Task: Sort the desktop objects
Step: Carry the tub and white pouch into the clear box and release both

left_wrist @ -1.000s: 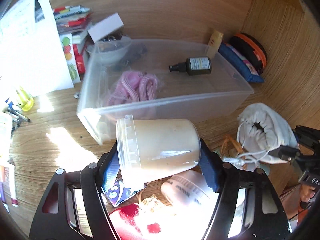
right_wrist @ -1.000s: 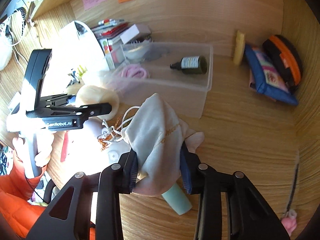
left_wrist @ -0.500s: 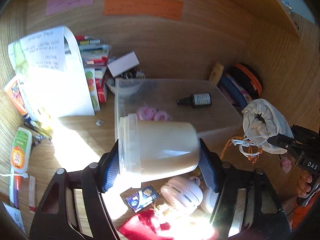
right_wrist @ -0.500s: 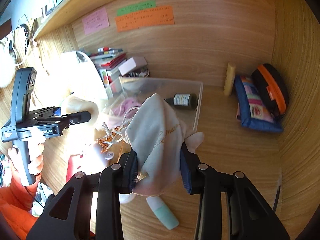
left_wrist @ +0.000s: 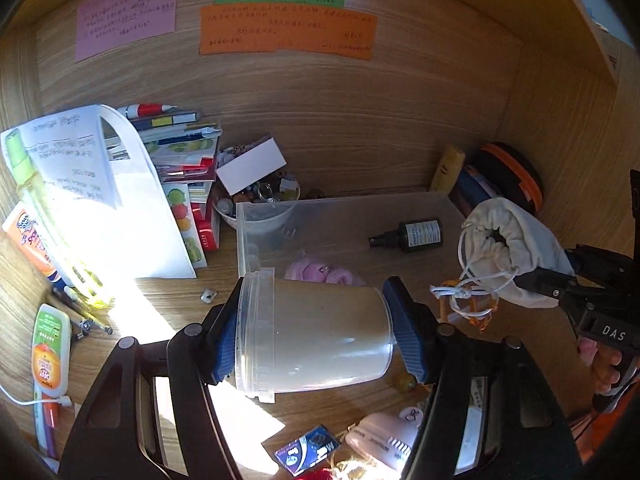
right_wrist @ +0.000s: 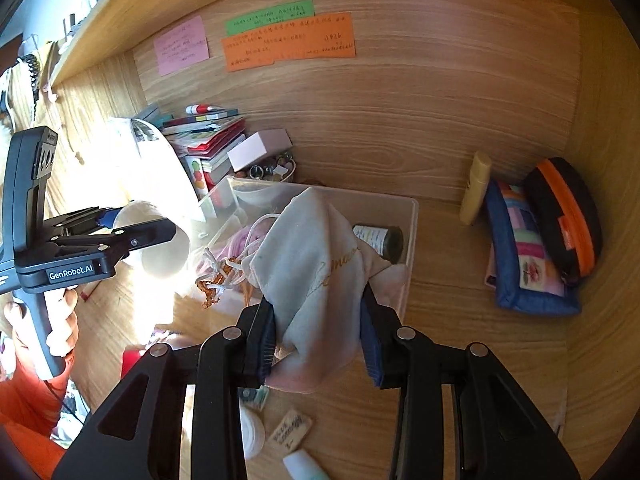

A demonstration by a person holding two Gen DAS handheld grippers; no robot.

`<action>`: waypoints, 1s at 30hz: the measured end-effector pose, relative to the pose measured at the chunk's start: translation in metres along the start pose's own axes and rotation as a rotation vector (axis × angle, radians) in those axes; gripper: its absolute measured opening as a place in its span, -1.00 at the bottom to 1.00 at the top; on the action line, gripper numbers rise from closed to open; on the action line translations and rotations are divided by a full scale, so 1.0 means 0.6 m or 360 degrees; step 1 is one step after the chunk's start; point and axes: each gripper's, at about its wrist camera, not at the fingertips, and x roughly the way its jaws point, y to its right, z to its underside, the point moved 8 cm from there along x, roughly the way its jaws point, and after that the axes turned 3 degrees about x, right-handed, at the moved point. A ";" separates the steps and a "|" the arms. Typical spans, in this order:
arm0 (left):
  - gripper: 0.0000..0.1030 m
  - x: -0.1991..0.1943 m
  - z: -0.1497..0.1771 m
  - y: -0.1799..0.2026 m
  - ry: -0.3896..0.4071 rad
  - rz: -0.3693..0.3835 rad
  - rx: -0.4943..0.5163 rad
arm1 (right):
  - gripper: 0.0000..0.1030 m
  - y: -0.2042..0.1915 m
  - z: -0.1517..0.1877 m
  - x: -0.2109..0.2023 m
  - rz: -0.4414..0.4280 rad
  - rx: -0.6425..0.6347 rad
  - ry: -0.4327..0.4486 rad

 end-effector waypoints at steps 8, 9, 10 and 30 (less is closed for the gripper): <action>0.26 0.046 -0.004 0.011 -0.0051 0.0014 0.0023 | -0.36 0.008 -0.002 0.058 0.0013 -0.0011 -0.0093; 0.26 0.052 -0.004 0.010 -0.0063 0.0008 0.0019 | -0.36 0.009 -0.001 0.064 0.0012 -0.0011 -0.0105; 0.26 0.059 -0.003 0.009 -0.0077 0.0012 0.0009 | -0.36 0.010 0.001 0.072 0.0010 -0.0012 -0.0125; 0.28 0.103 0.023 0.022 -0.0158 0.0023 0.0116 | -0.27 0.017 0.018 0.145 0.0113 -0.0088 -0.0249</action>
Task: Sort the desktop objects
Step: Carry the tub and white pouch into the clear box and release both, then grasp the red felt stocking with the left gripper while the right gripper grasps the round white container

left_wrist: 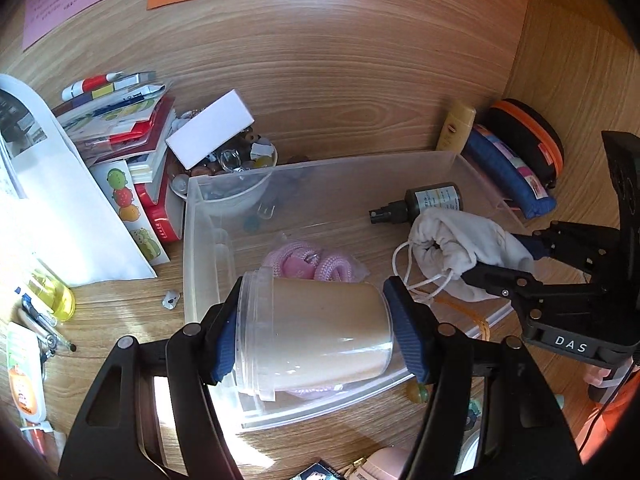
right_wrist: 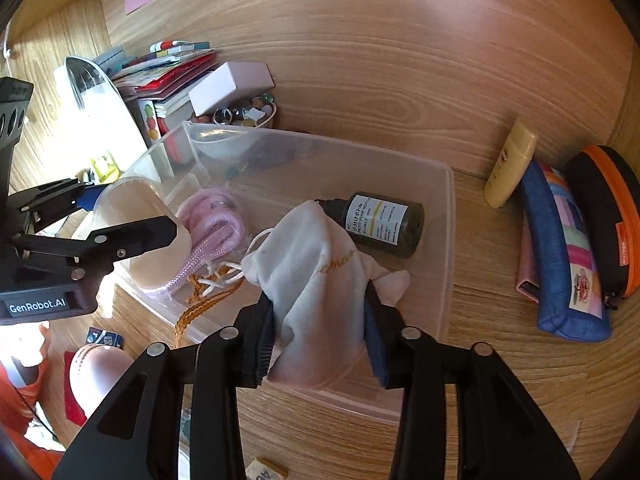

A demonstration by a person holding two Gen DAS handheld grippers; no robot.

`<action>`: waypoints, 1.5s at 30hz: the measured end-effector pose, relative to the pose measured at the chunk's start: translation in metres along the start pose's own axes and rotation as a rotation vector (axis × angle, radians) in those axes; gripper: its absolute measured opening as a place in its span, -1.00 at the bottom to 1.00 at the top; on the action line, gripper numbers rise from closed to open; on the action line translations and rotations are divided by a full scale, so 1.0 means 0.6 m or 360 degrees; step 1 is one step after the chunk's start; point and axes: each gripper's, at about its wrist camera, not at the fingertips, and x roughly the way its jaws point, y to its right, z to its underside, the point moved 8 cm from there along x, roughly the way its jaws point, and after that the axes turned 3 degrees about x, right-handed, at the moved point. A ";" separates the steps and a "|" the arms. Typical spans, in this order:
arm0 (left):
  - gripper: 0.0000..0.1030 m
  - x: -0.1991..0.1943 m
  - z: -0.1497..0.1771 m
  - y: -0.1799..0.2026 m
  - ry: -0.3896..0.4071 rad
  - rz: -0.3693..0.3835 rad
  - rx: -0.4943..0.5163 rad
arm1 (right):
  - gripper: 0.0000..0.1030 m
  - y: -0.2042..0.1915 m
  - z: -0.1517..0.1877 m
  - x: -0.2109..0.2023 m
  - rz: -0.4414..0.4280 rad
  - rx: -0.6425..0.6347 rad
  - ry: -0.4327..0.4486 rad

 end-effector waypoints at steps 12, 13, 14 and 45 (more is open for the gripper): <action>0.36 -0.023 0.002 0.008 0.0026 -0.0030 0.0022 | 0.42 0.000 0.004 -0.040 0.0171 -0.0055 0.0081; 0.38 -0.026 0.003 0.009 0.0031 -0.0034 0.0023 | 0.43 -0.001 0.005 -0.046 0.0175 -0.0058 0.0092; 0.40 -0.031 0.004 0.010 0.0035 -0.0039 0.0024 | 0.44 -0.003 0.007 -0.053 0.0184 -0.0064 0.0101; 0.73 -0.146 0.196 -0.011 -0.0061 -0.0089 -0.0020 | 0.57 -0.097 0.178 -0.139 -0.0017 -0.0019 0.0101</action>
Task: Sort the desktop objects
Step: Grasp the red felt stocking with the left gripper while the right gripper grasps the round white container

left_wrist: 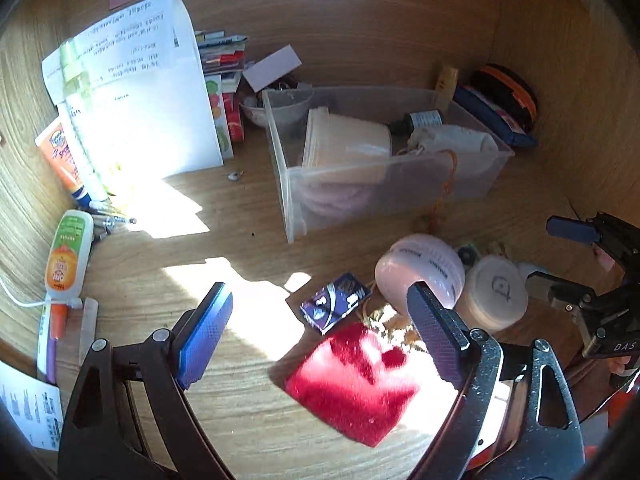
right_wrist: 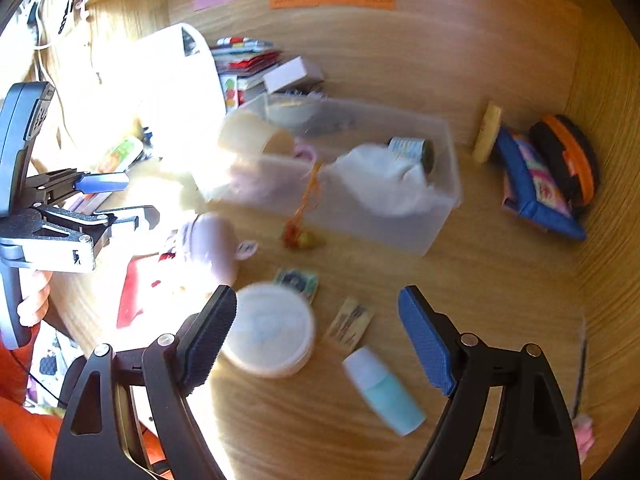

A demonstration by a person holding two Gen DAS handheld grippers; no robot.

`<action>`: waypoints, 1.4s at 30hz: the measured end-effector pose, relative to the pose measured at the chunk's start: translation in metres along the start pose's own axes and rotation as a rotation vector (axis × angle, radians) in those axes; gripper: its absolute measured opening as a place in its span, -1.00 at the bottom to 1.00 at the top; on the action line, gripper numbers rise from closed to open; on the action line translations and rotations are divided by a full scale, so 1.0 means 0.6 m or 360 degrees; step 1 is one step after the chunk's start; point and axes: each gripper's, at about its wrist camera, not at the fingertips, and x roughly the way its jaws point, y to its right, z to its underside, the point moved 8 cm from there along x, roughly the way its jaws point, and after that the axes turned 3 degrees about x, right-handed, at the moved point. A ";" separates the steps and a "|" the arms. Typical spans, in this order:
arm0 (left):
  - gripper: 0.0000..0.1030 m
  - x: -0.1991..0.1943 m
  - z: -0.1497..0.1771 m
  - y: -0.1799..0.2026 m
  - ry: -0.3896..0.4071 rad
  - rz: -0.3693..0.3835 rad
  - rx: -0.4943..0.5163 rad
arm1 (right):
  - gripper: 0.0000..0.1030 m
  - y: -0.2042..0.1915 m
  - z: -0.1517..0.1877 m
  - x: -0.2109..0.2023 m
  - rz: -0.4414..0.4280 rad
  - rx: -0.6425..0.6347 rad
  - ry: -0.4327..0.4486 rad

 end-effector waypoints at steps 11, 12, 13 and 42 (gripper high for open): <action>0.73 0.022 0.086 0.024 -0.0162 0.0122 -0.0055 | 0.57 -0.023 0.067 0.026 -0.0059 0.0032 -0.0108; 0.73 0.027 0.089 0.025 -0.0182 0.0127 -0.0056 | 0.57 -0.026 0.069 0.028 -0.0062 0.0021 -0.0115; 0.73 0.032 0.092 0.026 -0.0200 0.0139 -0.0056 | 0.57 -0.028 0.071 0.030 -0.0062 0.0016 -0.0119; -0.37 0.054 0.063 0.059 -0.0120 0.0054 0.0143 | 0.22 -0.028 0.054 0.072 -0.0146 0.0047 -0.0114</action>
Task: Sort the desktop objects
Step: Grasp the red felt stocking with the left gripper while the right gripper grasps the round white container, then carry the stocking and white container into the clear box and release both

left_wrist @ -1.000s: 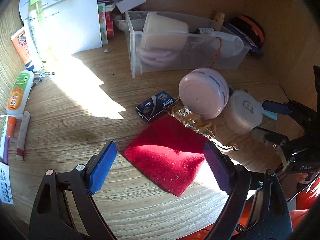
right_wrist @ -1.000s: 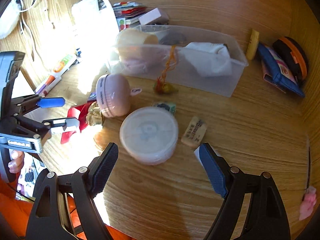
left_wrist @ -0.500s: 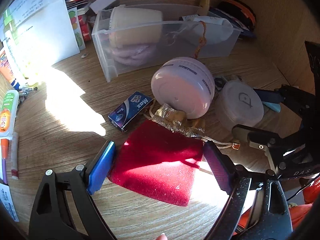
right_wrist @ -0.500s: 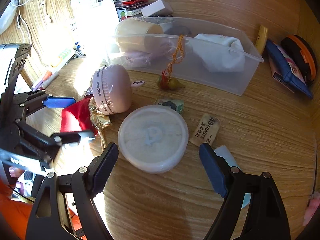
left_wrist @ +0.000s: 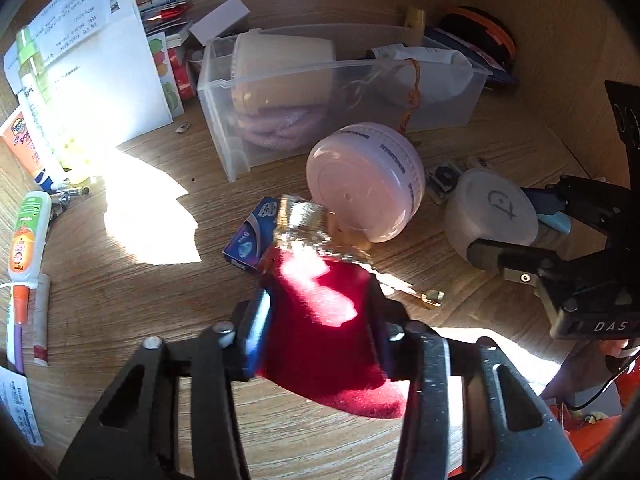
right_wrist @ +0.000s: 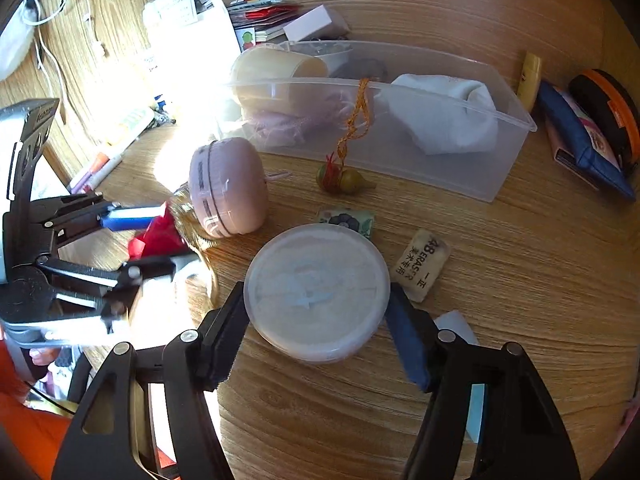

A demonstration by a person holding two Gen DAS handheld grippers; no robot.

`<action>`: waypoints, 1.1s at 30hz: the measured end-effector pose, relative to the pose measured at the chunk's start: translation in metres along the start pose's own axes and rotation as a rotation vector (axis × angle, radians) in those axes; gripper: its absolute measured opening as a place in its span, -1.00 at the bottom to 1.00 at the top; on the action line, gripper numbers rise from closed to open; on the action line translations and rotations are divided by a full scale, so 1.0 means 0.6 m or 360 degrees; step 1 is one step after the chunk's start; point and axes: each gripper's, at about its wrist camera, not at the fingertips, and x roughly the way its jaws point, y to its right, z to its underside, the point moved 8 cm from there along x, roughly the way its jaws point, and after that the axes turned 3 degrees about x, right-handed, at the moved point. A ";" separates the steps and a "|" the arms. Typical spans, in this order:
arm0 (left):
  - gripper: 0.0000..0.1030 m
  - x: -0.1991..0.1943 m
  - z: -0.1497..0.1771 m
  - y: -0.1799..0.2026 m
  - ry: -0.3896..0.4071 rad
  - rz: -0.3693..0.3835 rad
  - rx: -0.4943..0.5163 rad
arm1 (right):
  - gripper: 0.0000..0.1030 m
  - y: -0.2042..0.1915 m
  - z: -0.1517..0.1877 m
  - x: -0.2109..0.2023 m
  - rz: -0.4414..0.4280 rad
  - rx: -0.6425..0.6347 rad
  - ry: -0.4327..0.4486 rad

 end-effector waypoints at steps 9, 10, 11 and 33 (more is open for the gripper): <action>-0.44 -0.066 -0.029 -0.055 0.0158 0.0039 -0.0148 | 0.22 0.014 -0.023 -0.044 0.0053 0.0011 0.0121; -0.44 -0.071 -0.035 -0.057 0.0175 0.0038 -0.0153 | 0.22 0.016 -0.028 -0.049 0.0053 0.0014 0.0133; -0.44 -0.075 -0.041 -0.058 0.0189 0.0035 -0.0152 | 0.22 0.018 -0.033 -0.054 0.0050 0.0019 0.0149; -0.44 -0.103 -0.204 -0.077 0.0428 0.0033 -0.0161 | 0.22 0.067 -0.178 -0.097 0.0113 0.0043 0.0353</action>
